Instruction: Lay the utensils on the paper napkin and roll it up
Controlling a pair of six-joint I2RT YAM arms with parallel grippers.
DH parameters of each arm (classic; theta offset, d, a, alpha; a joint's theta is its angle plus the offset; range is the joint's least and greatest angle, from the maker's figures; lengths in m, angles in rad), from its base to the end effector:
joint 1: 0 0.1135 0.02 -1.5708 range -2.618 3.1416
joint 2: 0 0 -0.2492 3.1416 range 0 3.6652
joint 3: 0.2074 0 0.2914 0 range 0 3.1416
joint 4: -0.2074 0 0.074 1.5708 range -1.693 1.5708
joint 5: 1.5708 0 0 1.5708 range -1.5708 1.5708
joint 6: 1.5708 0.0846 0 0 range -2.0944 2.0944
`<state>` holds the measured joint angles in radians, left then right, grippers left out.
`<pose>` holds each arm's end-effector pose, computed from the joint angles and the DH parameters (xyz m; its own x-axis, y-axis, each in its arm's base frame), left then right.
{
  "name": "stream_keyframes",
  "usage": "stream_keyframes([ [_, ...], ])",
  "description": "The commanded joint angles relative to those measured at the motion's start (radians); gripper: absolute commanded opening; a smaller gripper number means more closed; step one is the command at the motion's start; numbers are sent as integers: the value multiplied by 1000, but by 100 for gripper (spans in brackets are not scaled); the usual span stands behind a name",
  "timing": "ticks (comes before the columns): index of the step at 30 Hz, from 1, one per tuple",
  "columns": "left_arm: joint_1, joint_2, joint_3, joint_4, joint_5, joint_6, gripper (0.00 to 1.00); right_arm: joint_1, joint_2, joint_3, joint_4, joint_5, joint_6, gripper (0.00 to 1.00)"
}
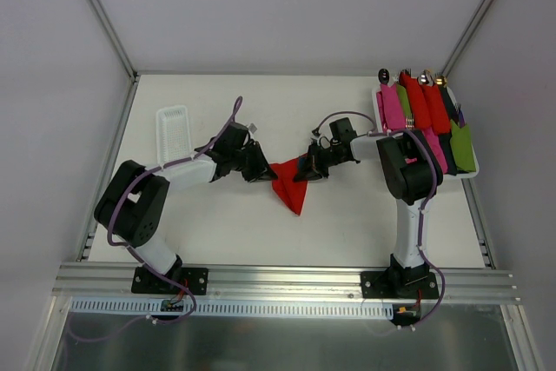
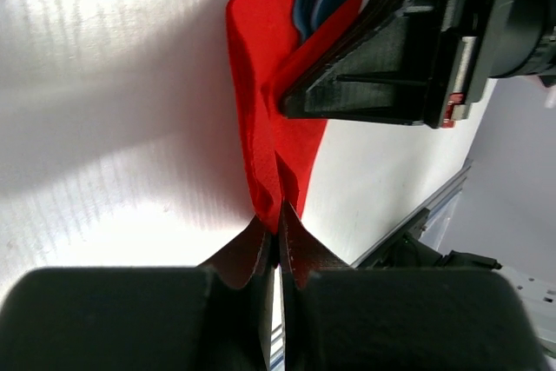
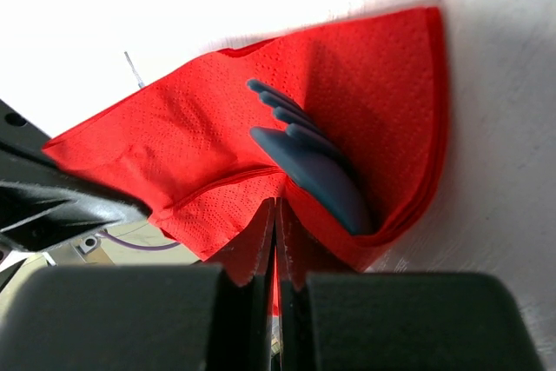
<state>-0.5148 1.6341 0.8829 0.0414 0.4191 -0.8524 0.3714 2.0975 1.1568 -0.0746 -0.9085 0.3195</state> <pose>0.3311 -0.2268 0.1128 -0.9142 -0.2730 -0.2996 0.0458 0.6648 -0.7456 0.3748 0.2176 0.0268 -0.9435 -0.1602 -0.2902 -0.3311 0.4976 0.8017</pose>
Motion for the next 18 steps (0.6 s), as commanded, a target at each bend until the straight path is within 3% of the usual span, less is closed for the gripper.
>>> stream_keyframes([
  [1,7,-16,24,83,49,-17,0,11,13,-14,-86,145,-54,0],
  [18,-129,142,-24,406,92,-247,0,15,13,-12,-91,149,-53,0],
])
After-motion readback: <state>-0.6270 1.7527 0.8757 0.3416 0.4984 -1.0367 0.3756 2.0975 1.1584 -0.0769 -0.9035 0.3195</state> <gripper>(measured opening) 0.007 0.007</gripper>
